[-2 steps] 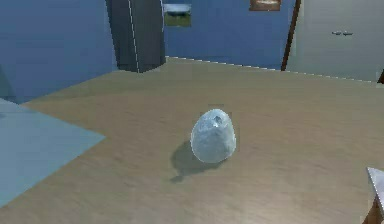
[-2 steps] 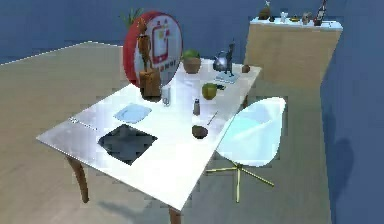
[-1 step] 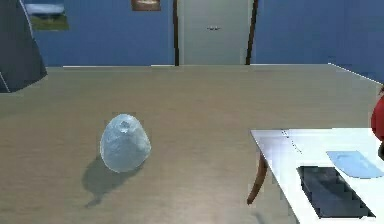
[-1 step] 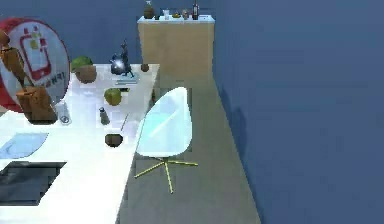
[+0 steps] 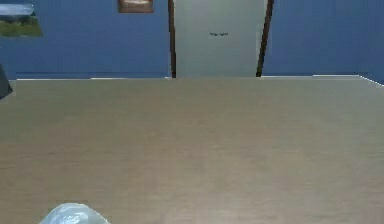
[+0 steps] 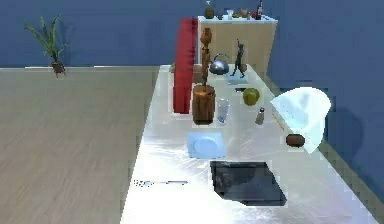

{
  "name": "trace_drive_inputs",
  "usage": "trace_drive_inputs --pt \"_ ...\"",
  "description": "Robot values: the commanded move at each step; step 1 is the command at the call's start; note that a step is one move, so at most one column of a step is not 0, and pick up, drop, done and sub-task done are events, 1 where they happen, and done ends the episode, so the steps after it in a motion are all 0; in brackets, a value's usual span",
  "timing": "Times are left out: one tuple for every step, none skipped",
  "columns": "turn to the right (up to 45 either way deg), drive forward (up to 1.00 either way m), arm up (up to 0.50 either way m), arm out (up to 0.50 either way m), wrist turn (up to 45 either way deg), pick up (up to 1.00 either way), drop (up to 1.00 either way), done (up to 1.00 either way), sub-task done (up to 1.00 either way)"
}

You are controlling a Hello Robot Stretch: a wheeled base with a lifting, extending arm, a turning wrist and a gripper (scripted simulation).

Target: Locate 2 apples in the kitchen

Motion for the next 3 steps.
trace_drive_inputs --pt "18.0 0.0 0.0 0.0 0.0 0.0 0.0 0.0 0.0" --pt "0.0 0.05 0.0 0.0 0.0 0.0 0.0 0.0 0.0" --pt "0.0 0.5 0.0 0.0 0.0 0.0 0.0 0.0 0.0"
